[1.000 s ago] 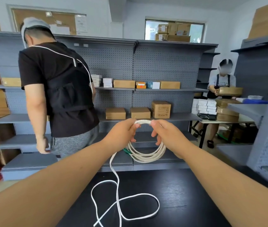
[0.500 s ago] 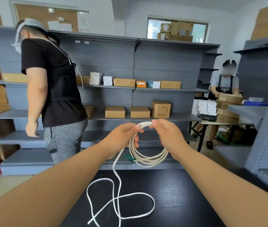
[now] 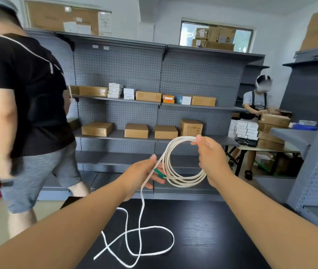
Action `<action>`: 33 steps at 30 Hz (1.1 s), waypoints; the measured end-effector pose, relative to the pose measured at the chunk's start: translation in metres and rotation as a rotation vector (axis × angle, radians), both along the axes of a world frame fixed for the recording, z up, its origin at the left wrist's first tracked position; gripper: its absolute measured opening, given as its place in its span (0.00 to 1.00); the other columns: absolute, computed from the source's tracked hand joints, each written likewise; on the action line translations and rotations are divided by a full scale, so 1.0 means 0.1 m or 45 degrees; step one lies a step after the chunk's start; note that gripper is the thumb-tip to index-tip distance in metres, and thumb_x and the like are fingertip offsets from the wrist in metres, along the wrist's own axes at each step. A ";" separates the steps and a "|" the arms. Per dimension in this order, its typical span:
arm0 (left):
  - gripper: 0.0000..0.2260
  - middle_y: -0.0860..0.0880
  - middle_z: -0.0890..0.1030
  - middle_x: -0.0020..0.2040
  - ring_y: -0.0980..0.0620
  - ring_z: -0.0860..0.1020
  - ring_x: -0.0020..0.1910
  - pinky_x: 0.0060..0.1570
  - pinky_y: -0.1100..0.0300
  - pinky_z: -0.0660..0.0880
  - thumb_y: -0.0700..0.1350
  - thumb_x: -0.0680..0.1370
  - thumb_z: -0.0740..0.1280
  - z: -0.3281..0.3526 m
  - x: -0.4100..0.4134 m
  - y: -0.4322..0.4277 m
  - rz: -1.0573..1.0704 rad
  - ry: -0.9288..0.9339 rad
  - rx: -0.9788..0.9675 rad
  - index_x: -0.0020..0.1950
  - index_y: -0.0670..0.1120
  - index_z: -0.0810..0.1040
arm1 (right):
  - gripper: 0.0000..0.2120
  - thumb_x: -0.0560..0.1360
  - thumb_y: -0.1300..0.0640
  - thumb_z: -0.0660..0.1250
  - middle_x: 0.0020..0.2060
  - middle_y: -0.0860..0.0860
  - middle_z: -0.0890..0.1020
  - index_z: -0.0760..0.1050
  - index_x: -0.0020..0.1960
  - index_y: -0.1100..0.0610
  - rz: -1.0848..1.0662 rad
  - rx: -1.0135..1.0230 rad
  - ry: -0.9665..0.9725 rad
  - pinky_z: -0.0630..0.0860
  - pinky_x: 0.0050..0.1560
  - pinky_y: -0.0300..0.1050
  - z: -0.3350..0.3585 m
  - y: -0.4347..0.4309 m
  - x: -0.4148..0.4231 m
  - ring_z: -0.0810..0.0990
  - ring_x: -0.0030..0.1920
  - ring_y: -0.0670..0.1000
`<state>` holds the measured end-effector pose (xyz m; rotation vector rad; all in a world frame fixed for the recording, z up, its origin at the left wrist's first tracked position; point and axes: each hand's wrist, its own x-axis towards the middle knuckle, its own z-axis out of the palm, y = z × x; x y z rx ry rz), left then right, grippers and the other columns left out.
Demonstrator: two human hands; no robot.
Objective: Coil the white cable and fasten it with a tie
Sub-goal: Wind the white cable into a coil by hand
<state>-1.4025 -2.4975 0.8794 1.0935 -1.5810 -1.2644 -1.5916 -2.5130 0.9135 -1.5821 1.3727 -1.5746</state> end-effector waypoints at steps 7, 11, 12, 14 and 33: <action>0.32 0.49 0.82 0.52 0.53 0.80 0.49 0.48 0.58 0.71 0.60 0.79 0.35 -0.03 -0.13 -0.02 0.007 0.141 0.012 0.57 0.50 0.76 | 0.14 0.79 0.46 0.55 0.30 0.43 0.68 0.75 0.40 0.48 -0.092 -0.010 -0.130 0.62 0.35 0.40 0.01 -0.06 -0.08 0.65 0.32 0.43; 0.21 0.48 0.83 0.53 0.54 0.80 0.53 0.58 0.57 0.73 0.56 0.81 0.50 -0.07 -0.24 -0.04 0.113 0.103 -0.121 0.59 0.45 0.75 | 0.15 0.79 0.46 0.55 0.29 0.42 0.68 0.75 0.39 0.48 -0.102 -0.035 -0.232 0.62 0.35 0.40 -0.01 -0.08 0.01 0.65 0.32 0.43; 0.21 0.49 0.83 0.52 0.54 0.80 0.53 0.59 0.57 0.74 0.56 0.81 0.50 -0.07 -0.25 -0.06 0.140 0.133 -0.133 0.59 0.44 0.75 | 0.15 0.79 0.46 0.55 0.28 0.42 0.68 0.75 0.39 0.48 -0.102 -0.039 -0.255 0.62 0.35 0.41 -0.02 -0.07 0.05 0.65 0.31 0.44; 0.21 0.48 0.84 0.51 0.51 0.81 0.53 0.58 0.56 0.75 0.55 0.81 0.50 -0.03 -0.29 -0.09 0.174 0.247 -0.140 0.59 0.43 0.75 | 0.15 0.79 0.46 0.55 0.26 0.44 0.66 0.75 0.39 0.48 -0.094 -0.041 -0.299 0.62 0.32 0.42 -0.04 -0.06 0.13 0.64 0.29 0.45; 0.16 0.48 0.73 0.30 0.50 0.74 0.30 0.32 0.58 0.68 0.53 0.81 0.52 0.27 0.14 -0.27 0.556 -0.395 -0.643 0.48 0.42 0.71 | 0.06 0.80 0.50 0.55 0.45 0.51 0.79 0.71 0.51 0.46 0.152 -0.006 -0.276 0.79 0.47 0.47 -0.11 -0.08 0.59 0.78 0.36 0.48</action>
